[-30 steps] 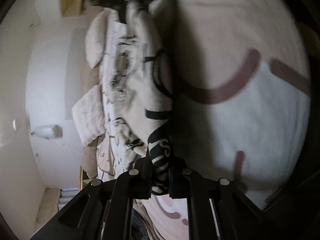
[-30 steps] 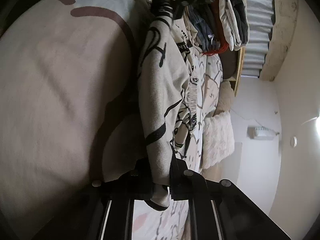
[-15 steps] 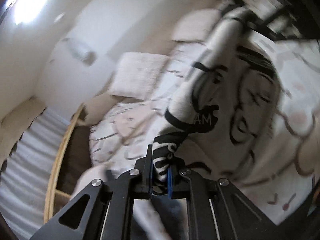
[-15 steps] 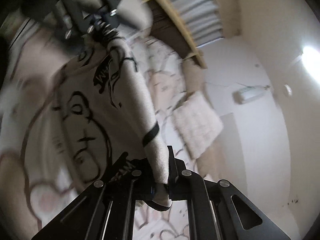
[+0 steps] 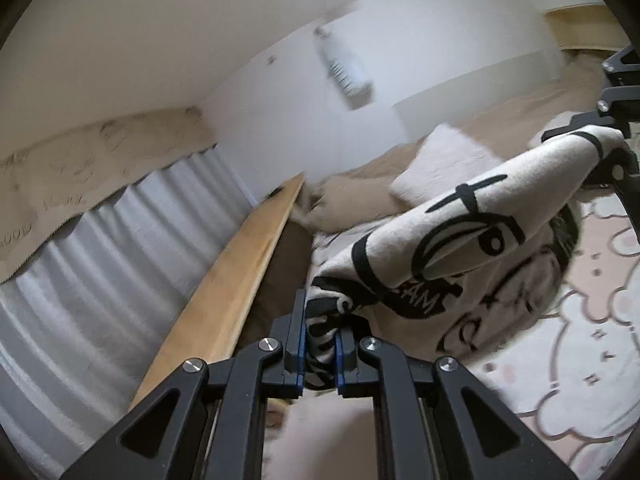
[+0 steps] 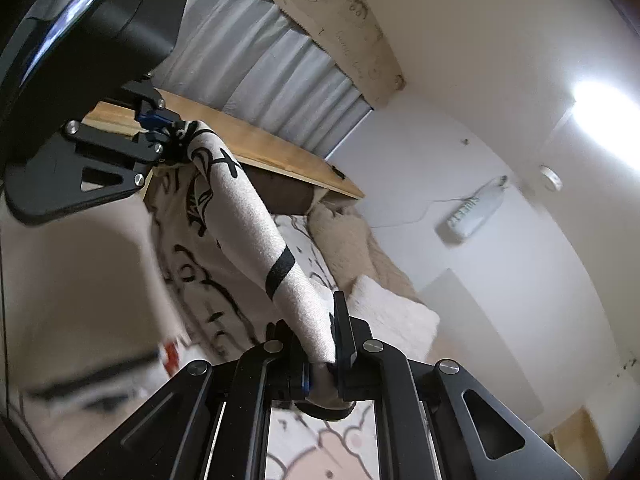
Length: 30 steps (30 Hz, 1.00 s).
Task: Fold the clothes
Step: 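Carry the sweatshirt with both grippers onto the clothes stack by the shelf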
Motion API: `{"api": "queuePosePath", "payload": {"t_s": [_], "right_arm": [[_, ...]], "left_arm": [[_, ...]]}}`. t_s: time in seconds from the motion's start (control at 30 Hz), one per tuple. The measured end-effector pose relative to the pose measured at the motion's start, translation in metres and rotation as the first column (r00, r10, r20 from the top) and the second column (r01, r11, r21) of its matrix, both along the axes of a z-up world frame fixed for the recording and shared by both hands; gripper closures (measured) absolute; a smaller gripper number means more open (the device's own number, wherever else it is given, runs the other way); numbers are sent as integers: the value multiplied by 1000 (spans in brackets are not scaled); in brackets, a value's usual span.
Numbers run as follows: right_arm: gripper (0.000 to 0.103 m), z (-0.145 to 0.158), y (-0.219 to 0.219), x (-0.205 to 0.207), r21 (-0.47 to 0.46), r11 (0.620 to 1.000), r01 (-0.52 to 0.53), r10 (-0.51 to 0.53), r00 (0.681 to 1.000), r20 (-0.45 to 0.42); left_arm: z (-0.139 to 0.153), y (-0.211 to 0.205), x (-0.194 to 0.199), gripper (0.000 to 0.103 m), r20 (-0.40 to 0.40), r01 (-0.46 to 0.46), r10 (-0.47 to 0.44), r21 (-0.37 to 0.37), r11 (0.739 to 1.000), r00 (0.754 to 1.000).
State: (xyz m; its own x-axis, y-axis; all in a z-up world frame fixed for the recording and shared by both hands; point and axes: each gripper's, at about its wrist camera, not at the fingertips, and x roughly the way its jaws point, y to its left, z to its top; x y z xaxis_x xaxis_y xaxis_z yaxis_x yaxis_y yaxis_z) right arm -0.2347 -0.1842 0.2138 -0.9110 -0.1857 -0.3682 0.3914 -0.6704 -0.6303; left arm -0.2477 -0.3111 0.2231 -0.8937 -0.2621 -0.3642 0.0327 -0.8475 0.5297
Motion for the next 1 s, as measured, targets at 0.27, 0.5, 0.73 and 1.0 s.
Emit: {"api": "queuePosePath", "payload": {"t_s": [0.27,0.5,0.73,1.0], "right_arm": [[94,-30,-81,-51,21,1000,12,-12,1000,22],[94,-76,-104,-24,96,994,-60,63,997,-33],[94,-165,-103,80,238,947,-214,255,954,-157],[94,-210,-116,131,306,929,-210,279,939,-203]], "left_arm": [[-26,-67,-38,90,-23,-108,109,38,993,994],[-81,-83,-3,89,99,4,-1,-32,999,995],[-151,-71,97,89,78,53,-31,-304,951,996],[-201,-67,145,91,41,45,-26,-579,814,999]]}}
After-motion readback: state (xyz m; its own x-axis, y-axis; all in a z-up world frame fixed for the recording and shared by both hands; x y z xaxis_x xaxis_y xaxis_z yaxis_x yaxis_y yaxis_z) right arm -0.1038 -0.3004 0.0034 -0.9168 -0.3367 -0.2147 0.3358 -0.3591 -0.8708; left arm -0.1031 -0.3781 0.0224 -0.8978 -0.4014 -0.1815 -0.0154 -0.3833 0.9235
